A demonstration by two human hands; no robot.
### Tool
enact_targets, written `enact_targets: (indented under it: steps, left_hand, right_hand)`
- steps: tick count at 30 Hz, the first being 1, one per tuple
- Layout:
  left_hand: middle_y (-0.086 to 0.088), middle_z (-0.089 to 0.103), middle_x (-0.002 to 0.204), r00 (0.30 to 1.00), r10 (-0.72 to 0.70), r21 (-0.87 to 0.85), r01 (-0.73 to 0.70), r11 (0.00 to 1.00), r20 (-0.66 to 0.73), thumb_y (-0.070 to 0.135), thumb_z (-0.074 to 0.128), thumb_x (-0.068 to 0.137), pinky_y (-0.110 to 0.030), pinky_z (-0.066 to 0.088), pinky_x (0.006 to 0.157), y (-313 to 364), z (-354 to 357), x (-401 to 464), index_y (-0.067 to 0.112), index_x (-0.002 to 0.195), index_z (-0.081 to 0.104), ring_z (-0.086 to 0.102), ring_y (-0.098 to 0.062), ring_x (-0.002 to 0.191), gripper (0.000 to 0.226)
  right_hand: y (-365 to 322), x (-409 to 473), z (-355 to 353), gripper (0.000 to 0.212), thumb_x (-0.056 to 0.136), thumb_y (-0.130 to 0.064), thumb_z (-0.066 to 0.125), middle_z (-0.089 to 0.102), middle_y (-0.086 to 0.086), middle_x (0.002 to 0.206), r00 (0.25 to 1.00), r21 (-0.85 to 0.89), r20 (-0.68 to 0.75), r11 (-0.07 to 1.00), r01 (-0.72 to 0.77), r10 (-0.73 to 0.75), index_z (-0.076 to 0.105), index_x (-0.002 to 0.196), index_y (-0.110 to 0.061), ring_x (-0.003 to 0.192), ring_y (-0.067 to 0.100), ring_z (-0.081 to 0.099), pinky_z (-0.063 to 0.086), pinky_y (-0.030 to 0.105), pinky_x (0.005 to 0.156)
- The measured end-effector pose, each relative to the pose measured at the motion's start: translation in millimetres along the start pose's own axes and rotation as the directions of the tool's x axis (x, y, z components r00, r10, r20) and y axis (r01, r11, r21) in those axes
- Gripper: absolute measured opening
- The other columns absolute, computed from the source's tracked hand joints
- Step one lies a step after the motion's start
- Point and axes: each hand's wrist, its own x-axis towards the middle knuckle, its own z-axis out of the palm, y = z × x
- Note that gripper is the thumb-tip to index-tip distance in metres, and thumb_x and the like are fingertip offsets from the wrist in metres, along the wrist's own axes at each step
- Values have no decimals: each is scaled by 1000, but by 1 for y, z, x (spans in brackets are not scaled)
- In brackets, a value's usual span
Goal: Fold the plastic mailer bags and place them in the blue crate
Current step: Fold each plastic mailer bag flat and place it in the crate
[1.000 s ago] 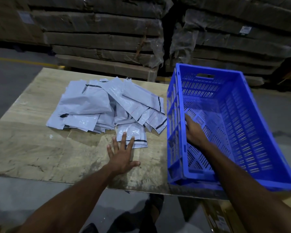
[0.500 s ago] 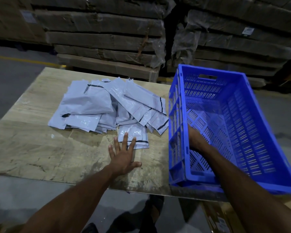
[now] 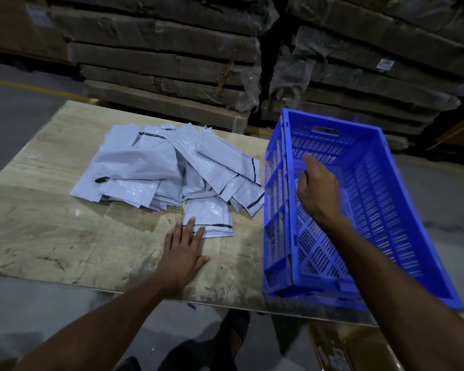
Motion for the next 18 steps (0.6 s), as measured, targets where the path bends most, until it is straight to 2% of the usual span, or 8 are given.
enact_targets:
  steps: [2, 4, 7, 12, 14, 16, 18]
  left_hand:
    - [-18, 14, 171, 999, -13, 23, 14, 1000, -50, 69, 17, 100, -63, 22, 119, -22, 1, -12, 17, 162, 24, 11, -45, 156, 81]
    - [-23, 29, 165, 995, -24, 66, 30, 997, -94, 62, 24, 102, -64, 31, 115, -46, 1, -21, 10, 154, 39, 25, -47, 151, 75]
    - [-24, 30, 163, 986, -1, 126, 23, 992, -166, 58, 27, 103, -63, 32, 115, -77, -5, -27, 7, 149, 48, 25, -44, 151, 72]
    - [-21, 23, 167, 971, -27, 129, 59, 990, -238, 55, 36, 101, -57, 24, 121, -83, -9, -31, 14, 152, 45, 23, -39, 153, 66]
    - [-19, 21, 169, 967, -26, 120, 58, 991, -253, 55, 37, 101, -57, 23, 122, -83, -8, -32, 15, 153, 44, 22, -38, 154, 66]
    - [-17, 16, 170, 967, -37, 113, 67, 991, -253, 56, 37, 101, -57, 21, 123, -84, -8, -31, 17, 154, 41, 18, -36, 156, 65]
    - [-17, 15, 171, 968, -46, 108, 75, 991, -246, 56, 38, 101, -57, 21, 123, -84, -7, -30, 18, 154, 42, 17, -36, 156, 66]
  right_hand:
    - [-27, 8, -4, 31, 100, -13, 47, 66, 18, 117, 994, 7, -60, 996, 89, -88, 57, 128, -6, 99, 39, 63, 54, 48, 79]
    - [-53, 15, 0, 31, 98, -11, 53, 67, 20, 116, 986, -4, -53, 988, 155, -155, 58, 128, -5, 97, 42, 64, 54, 48, 77]
    - [-89, 25, 26, 28, 98, -15, 55, 68, 19, 116, 975, -6, 38, 976, 219, -219, 62, 123, -6, 96, 43, 65, 54, 49, 77]
    - [-115, 38, 92, 23, 102, -19, 47, 67, 12, 115, 940, -83, 254, 963, 256, -228, 64, 114, -8, 101, 37, 63, 46, 41, 80]
    - [-114, 44, 113, 22, 102, -15, 47, 61, 14, 125, 925, -106, 305, 957, 270, -227, 62, 115, -5, 114, 34, 58, 43, 38, 83]
    - [-111, 56, 130, 29, 99, -8, 49, 48, 20, 145, 911, -162, 335, 937, 309, -242, 58, 125, 0, 137, 35, 43, 43, 43, 99]
    - [-108, 70, 143, 36, 96, -3, 49, 37, 24, 155, 901, -223, 362, 916, 333, -240, 54, 131, 4, 147, 38, 29, 38, 47, 108]
